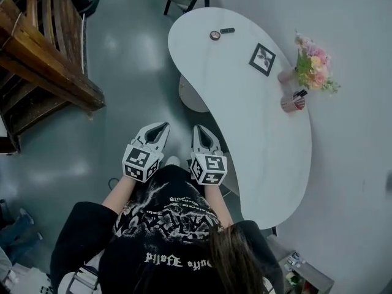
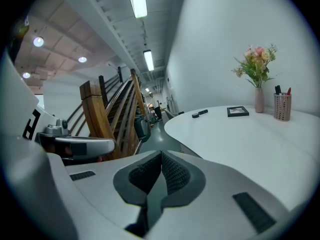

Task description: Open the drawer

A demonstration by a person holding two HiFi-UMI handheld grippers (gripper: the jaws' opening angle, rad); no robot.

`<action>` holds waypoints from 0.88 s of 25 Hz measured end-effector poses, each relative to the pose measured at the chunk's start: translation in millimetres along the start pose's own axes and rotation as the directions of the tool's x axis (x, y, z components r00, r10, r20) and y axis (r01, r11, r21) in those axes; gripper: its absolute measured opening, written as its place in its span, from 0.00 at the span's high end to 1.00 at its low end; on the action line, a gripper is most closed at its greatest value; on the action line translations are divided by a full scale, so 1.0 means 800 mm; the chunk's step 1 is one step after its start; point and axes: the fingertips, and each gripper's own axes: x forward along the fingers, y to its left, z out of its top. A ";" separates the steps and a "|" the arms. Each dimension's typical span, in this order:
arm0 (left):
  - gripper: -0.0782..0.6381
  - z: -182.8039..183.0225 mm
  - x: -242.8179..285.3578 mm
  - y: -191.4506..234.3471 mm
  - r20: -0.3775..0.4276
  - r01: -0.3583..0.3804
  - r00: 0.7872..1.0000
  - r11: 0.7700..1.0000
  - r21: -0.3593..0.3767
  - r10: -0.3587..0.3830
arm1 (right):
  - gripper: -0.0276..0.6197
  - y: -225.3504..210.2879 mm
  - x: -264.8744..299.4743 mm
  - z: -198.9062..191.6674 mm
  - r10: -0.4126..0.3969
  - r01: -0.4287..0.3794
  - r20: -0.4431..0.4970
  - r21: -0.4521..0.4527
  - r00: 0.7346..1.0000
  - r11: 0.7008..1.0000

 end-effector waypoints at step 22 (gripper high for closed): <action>0.86 0.017 0.045 0.133 -0.108 0.087 0.991 0.996 0.027 -0.084 | 0.92 0.038 0.097 0.019 -0.146 0.147 -0.043 0.028 0.988 0.989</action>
